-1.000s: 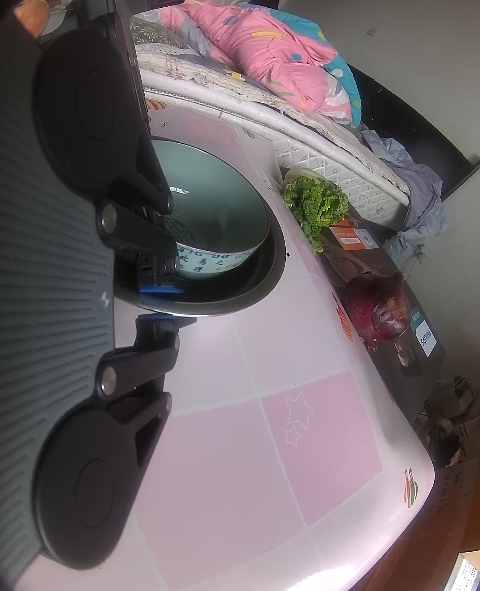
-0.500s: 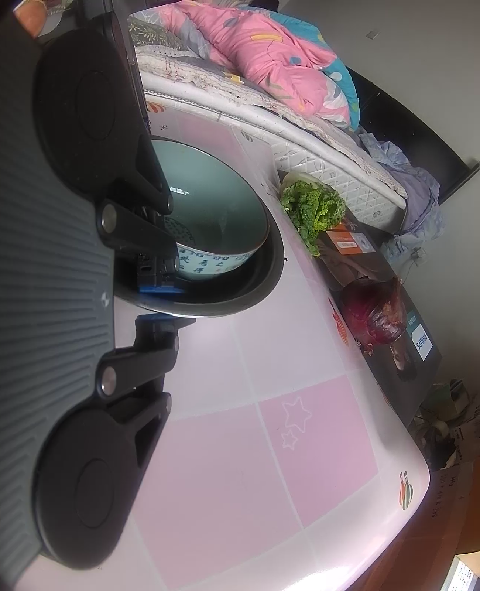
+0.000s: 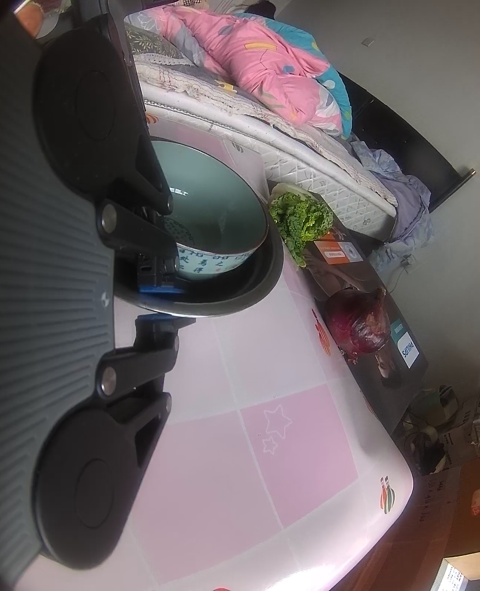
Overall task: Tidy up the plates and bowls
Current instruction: 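Lift the nested bowls with the right tool and carry them over the plate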
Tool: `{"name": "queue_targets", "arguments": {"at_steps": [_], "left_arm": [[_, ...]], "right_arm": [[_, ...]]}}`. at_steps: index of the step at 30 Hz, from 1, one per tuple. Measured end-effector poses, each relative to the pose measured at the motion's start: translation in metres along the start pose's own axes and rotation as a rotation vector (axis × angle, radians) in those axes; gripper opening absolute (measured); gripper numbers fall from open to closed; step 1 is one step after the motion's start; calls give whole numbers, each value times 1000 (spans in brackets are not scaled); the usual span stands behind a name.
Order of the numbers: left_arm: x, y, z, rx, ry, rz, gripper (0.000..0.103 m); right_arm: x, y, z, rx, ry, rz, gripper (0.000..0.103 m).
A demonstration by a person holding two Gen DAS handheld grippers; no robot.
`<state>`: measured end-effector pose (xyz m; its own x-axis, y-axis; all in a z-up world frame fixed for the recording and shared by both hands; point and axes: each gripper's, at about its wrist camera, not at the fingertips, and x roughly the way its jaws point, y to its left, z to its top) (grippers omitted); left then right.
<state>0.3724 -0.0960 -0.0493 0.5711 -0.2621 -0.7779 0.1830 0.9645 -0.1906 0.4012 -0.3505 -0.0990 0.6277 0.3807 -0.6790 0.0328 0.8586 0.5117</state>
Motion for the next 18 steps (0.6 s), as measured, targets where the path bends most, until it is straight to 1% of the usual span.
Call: {"name": "queue_targets", "arguments": {"at_steps": [11, 18], "left_arm": [[-21, -3, 2, -1, -32, -11, 16], [-54, -7, -7, 2, -58, -30, 15]], "right_arm": [[-19, 11, 3, -10, -22, 9, 10], [-49, 24, -6, -17, -37, 18, 10]]}}
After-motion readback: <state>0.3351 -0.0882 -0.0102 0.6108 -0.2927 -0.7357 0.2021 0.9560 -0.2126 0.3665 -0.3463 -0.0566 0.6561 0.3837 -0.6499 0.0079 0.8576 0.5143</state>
